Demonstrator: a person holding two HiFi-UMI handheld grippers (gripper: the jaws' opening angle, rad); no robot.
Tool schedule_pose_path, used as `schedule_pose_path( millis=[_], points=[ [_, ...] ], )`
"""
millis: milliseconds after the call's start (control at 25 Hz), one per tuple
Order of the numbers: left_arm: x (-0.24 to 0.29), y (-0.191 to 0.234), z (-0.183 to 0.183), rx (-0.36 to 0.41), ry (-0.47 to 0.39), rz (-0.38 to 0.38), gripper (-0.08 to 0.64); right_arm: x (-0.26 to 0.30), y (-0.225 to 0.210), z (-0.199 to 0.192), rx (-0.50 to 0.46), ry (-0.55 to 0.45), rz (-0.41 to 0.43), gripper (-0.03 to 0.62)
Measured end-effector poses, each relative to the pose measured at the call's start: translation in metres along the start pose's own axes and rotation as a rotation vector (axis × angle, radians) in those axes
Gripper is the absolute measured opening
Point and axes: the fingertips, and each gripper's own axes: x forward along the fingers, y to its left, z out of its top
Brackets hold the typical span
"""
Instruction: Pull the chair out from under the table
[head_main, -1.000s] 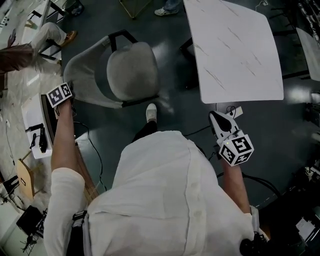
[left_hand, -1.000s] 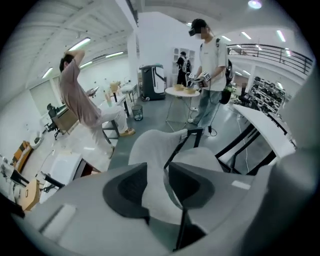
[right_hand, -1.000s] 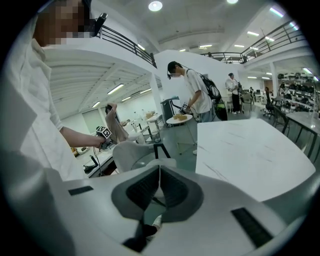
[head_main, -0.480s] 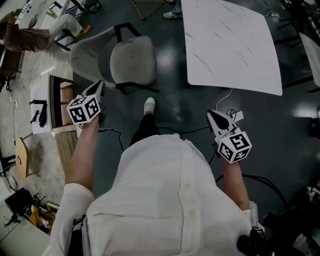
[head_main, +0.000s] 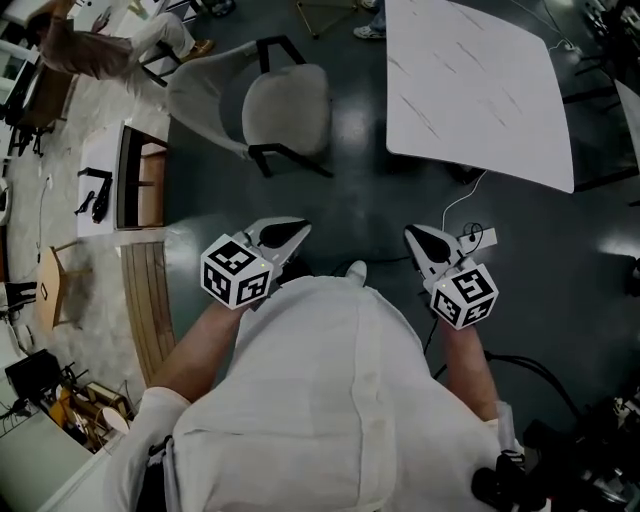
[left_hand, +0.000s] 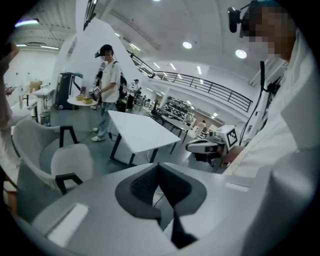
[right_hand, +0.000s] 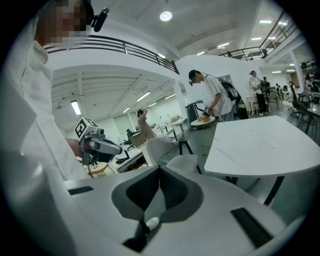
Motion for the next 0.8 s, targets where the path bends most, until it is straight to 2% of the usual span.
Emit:
schedule_pose_path(
  millis=[120,240,360,800],
  points=[
    [0.0,-0.017,0.001,0.061,0.017,-0.059,0.008,0.006,0.011,0.002,-0.009,0.008,0.006,0.008],
    [-0.01,-0.017,0.002,0.085,0.018,-0.099,0.008,0.019,0.026,0.006,-0.022,0.015,0.008,0.006],
    [-0.03,-0.003,0.001,0.1,0.017,-0.093,0.008,0.041,0.045,0.012,-0.029,0.019,0.021,0.006],
    [-0.094,0.059,-0.011,0.069,-0.012,-0.091,0.008,0.103,0.108,0.026,-0.063,0.052,0.025,0.006]
  ],
)
